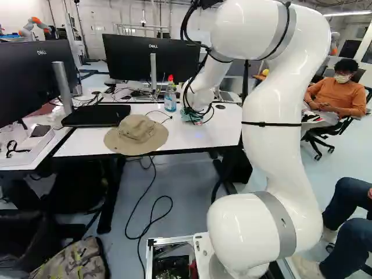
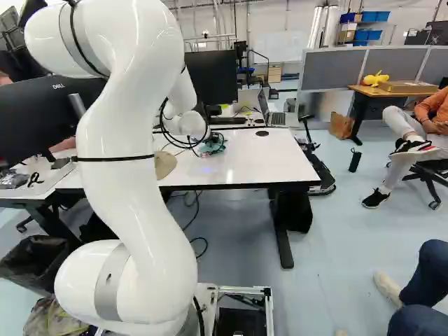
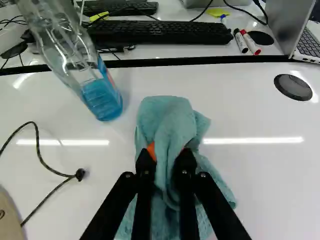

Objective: Clean the table with the green towel

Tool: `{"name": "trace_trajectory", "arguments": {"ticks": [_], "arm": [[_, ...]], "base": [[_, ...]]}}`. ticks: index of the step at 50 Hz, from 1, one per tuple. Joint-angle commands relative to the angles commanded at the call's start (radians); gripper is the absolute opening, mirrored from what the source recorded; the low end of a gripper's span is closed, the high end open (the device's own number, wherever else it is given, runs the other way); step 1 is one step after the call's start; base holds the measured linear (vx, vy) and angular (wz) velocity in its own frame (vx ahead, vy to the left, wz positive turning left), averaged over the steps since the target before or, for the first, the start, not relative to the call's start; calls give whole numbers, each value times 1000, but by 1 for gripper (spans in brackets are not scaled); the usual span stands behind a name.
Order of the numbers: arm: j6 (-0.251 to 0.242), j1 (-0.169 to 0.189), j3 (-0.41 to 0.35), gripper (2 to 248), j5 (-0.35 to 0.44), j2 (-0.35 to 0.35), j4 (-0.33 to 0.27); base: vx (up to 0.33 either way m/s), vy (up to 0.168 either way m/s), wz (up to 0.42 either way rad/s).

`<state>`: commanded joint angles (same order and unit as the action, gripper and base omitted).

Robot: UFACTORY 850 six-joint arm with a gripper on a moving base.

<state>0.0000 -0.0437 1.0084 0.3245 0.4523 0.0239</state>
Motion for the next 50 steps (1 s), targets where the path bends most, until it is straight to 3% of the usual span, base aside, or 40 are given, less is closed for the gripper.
{"name": "trace_trajectory", "arguments": {"ticks": [28, 50], "arm": [[0, -38, -131, 54, 0, -103, 0], [0, 3, -217, 54, 0, -173, 0]], "base": [[0, 0, 0], [0, 0, 0]]}}
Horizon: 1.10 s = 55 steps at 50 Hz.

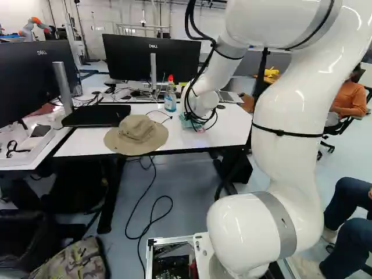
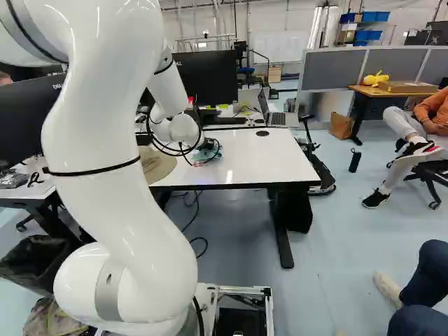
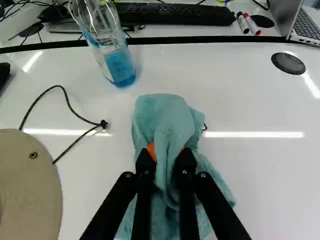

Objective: Clean the table with the green towel

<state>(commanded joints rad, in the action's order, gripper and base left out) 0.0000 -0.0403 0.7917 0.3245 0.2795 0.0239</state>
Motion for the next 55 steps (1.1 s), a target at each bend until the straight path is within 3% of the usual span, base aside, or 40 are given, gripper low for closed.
{"name": "trace_trajectory", "arguments": {"ticks": [23, 36, 55], "arm": [[0, 72, -1, 54, 0, -1, 0], [0, 105, 37, 54, 0, 31, 0], [0, 106, 132, 54, 0, 107, 0]], "base": [[0, 0, 0], [0, 0, 0], [0, 0, 0]]}}
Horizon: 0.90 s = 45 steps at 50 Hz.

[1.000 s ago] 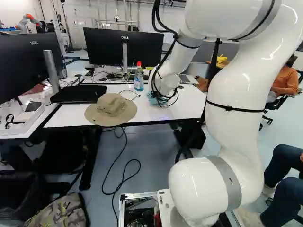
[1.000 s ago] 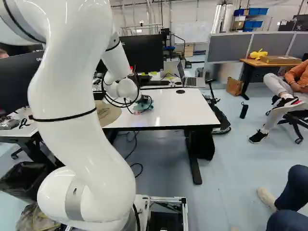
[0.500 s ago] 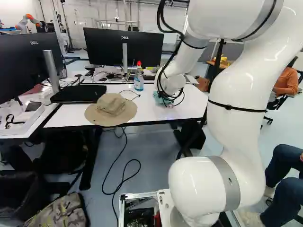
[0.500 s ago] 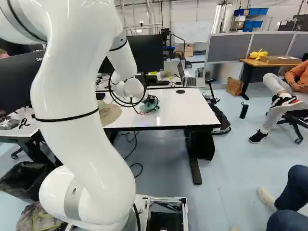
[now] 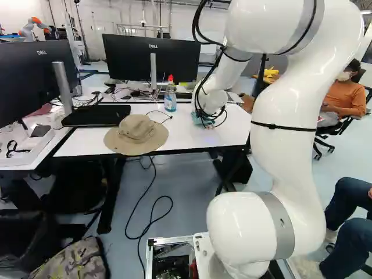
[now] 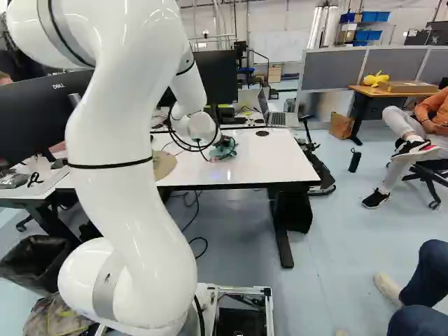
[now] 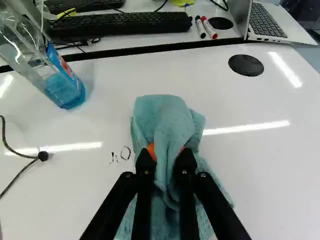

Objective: Clean the table with the green towel

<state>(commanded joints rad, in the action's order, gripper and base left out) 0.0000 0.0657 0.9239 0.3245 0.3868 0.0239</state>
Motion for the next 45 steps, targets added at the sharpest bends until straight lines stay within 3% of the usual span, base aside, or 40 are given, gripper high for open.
{"name": "trace_trajectory", "arguments": {"ticks": [22, 45], "arm": [[0, -51, 71, 54, 0, 56, 0], [0, -112, 44, 54, 0, 35, 0]], "base": [[0, 0, 0], [0, 0, 0]]}}
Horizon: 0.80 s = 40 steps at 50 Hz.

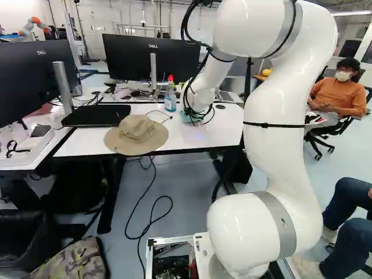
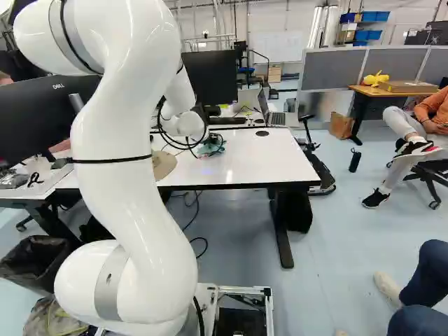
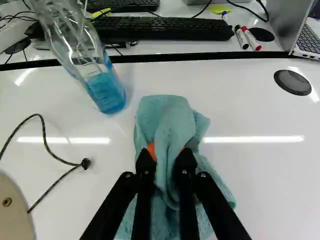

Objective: Clean the table with the green towel

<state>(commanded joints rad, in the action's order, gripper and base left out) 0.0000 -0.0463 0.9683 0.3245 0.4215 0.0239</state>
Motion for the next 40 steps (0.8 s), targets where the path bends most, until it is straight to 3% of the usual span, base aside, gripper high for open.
{"name": "trace_trajectory", "arguments": {"ticks": [26, 40], "arm": [[0, -29, -126, 54, 0, -100, 0], [0, -6, -179, 54, 0, -144, 0]], "base": [[0, 0, 0], [0, 0, 0]]}}
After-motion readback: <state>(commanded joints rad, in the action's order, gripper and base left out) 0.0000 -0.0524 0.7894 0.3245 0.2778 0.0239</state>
